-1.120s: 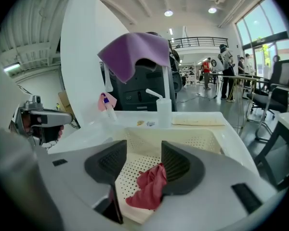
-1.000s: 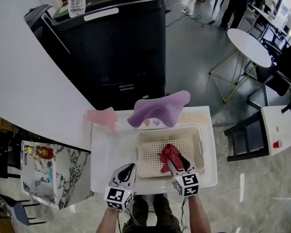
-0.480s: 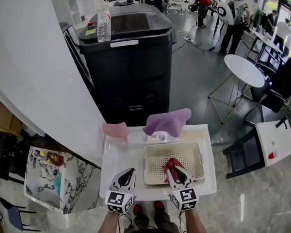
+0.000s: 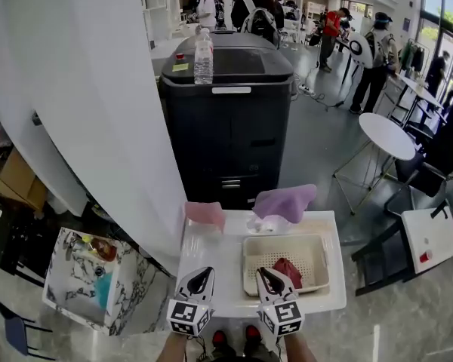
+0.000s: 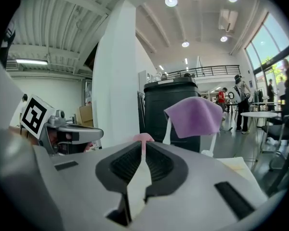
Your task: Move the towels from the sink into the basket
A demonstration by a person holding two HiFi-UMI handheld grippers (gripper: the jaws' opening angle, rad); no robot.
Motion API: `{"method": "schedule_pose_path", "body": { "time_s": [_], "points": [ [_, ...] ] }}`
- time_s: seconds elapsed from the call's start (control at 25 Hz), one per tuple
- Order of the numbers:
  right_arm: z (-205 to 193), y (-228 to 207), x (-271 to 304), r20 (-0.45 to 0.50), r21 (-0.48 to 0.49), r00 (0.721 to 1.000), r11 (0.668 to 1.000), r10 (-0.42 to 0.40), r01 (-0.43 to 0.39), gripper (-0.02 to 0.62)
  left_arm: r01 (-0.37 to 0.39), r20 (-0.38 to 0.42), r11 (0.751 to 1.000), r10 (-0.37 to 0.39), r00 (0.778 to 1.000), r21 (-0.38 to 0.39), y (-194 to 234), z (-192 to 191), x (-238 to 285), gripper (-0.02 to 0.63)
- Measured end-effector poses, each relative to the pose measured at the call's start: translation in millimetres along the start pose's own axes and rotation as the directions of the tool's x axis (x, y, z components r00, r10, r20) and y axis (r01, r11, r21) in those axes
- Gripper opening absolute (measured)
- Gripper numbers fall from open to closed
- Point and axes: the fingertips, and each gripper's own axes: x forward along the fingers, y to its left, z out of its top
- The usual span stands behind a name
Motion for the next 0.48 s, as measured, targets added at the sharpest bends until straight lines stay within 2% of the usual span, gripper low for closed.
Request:
{"method": "schedule_pose_path", "body": {
  "time_s": [0.48],
  "points": [
    [17.1,51.1,42.0,0.031,-0.037,0.999,0.999,0.015,-0.014,0.049,-0.016,0.056,1.0,0.015,0.998,0.021,50.0,9.4,-31.3,0.003]
  ]
}}
